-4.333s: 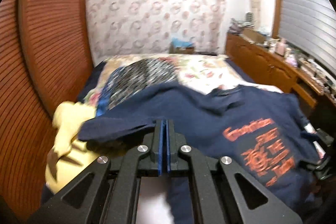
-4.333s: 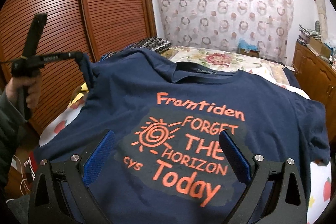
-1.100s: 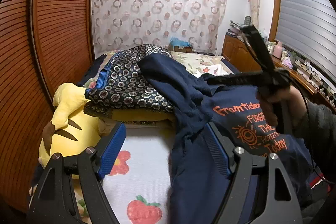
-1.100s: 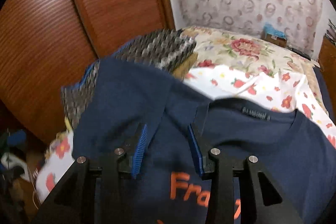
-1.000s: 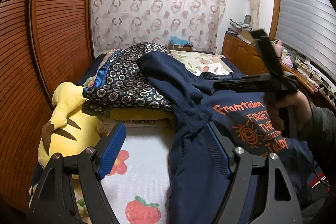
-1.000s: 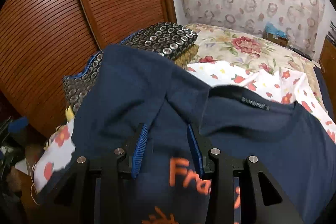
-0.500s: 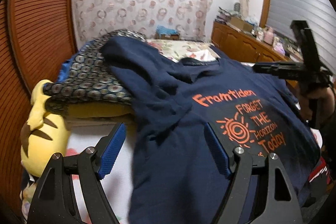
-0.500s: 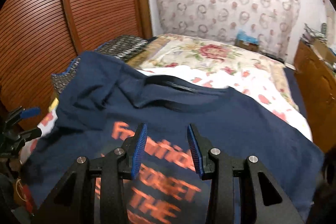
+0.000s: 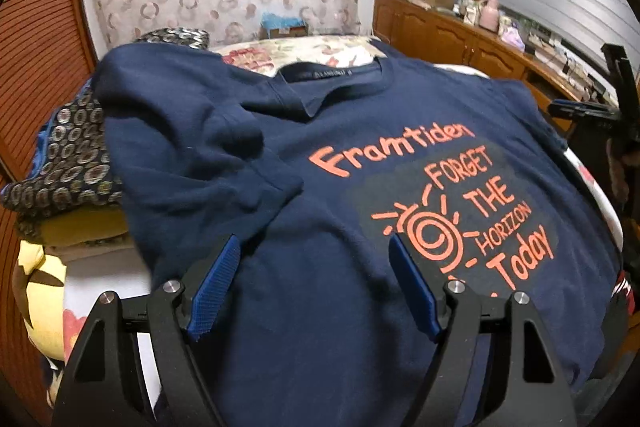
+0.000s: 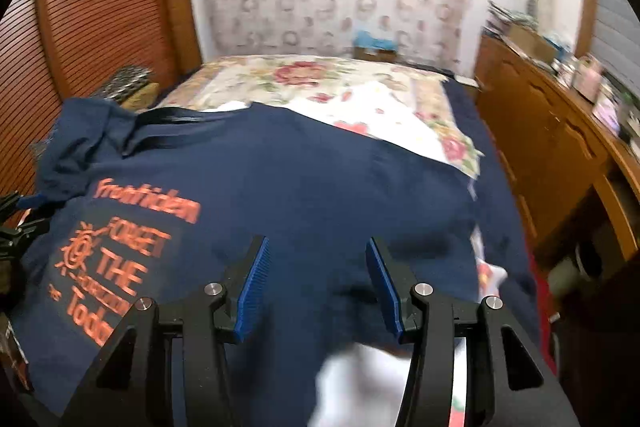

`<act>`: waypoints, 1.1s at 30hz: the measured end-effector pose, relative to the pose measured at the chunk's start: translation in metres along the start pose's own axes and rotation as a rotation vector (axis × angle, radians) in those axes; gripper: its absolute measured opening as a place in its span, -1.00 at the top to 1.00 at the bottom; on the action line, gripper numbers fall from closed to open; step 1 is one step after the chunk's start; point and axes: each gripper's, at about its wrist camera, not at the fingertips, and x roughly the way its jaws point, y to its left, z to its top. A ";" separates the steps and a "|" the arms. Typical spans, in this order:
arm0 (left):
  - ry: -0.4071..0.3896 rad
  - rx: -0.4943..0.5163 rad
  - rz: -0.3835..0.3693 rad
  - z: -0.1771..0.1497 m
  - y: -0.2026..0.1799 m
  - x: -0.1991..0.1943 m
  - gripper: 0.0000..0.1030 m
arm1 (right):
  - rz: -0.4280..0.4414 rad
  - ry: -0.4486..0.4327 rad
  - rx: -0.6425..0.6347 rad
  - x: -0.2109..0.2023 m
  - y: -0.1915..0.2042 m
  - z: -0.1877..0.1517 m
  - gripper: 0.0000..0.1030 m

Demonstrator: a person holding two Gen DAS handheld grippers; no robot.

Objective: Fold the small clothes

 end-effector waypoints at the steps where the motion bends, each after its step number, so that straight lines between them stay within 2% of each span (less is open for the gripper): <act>1: 0.009 0.006 0.002 0.000 -0.001 0.003 -0.51 | -0.015 0.005 0.011 -0.004 -0.001 -0.002 0.00; 4: 0.027 0.015 0.004 0.002 -0.002 0.008 -0.51 | -0.063 0.021 0.041 -0.012 -0.018 -0.013 0.00; 11: 0.069 0.020 0.007 0.001 -0.003 0.021 -0.51 | -0.113 0.069 0.092 -0.012 -0.022 -0.010 0.00; 13: 0.094 0.023 0.009 -0.001 -0.003 0.027 -0.52 | -0.115 0.083 0.106 -0.002 -0.007 0.018 0.00; 17: 0.089 0.016 0.003 -0.003 -0.001 0.027 -0.56 | -0.102 0.101 0.142 0.002 -0.004 0.034 0.00; 24: 0.109 0.043 -0.011 -0.002 -0.008 0.034 -0.91 | -0.029 0.155 0.205 0.017 -0.019 0.036 0.00; 26: 0.114 0.045 -0.011 -0.002 -0.009 0.035 -0.95 | -0.011 0.154 0.217 0.019 -0.024 0.038 0.01; 30: 0.116 0.044 -0.010 -0.002 -0.009 0.036 -0.97 | 0.001 0.147 0.198 0.019 -0.024 0.043 0.17; 33: 0.117 0.041 -0.007 -0.002 -0.010 0.036 -0.99 | -0.006 0.136 0.169 0.024 -0.022 0.044 0.40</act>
